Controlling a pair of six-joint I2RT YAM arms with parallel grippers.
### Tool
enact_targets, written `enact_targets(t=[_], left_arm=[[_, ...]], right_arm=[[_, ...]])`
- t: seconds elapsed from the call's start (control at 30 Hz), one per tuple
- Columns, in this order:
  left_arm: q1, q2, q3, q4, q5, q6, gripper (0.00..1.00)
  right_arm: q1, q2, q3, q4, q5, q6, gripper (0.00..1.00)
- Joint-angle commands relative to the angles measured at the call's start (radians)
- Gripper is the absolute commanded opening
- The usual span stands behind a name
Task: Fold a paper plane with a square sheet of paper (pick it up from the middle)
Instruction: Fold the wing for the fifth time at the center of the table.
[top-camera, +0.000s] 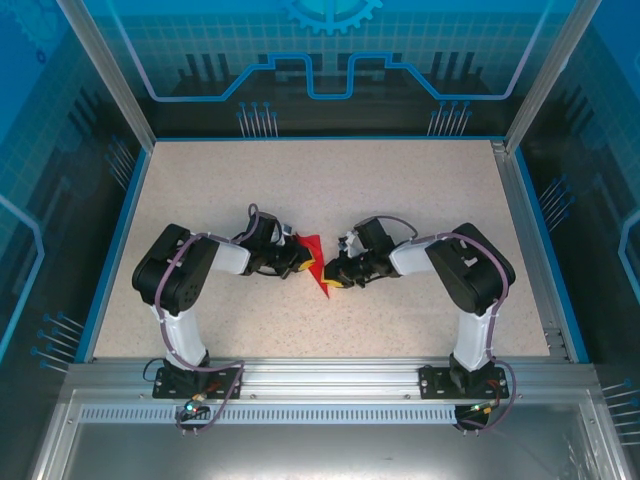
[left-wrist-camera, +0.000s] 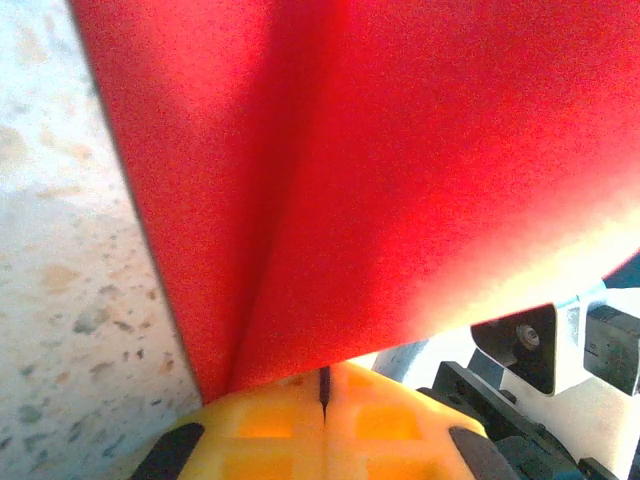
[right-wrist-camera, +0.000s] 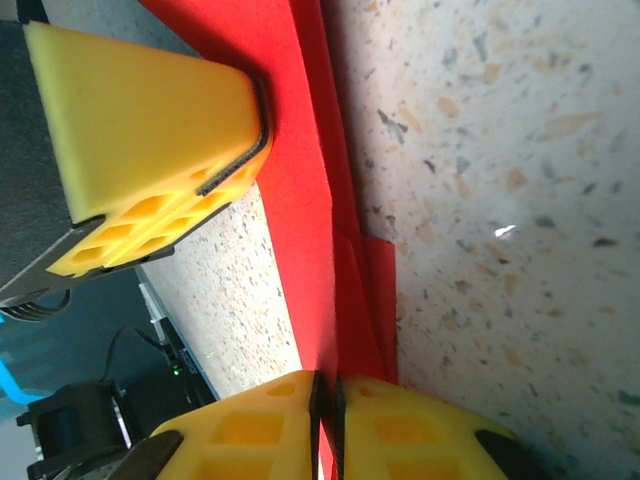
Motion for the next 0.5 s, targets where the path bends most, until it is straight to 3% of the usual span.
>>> enact_targets(t=[0.0,0.47], left_arm=[[-0.007,0.032,-0.011,-0.051,0.01,0.02,0.0],[-0.006,0.029,-0.011,-0.069,0.01,0.025,0.0]], right_arm=[[0.025,0.0,0.008,-0.183,0.062,-0.047,0.13],[0.031,-0.039,0.066,-0.248,0.043,-0.103,0.18]])
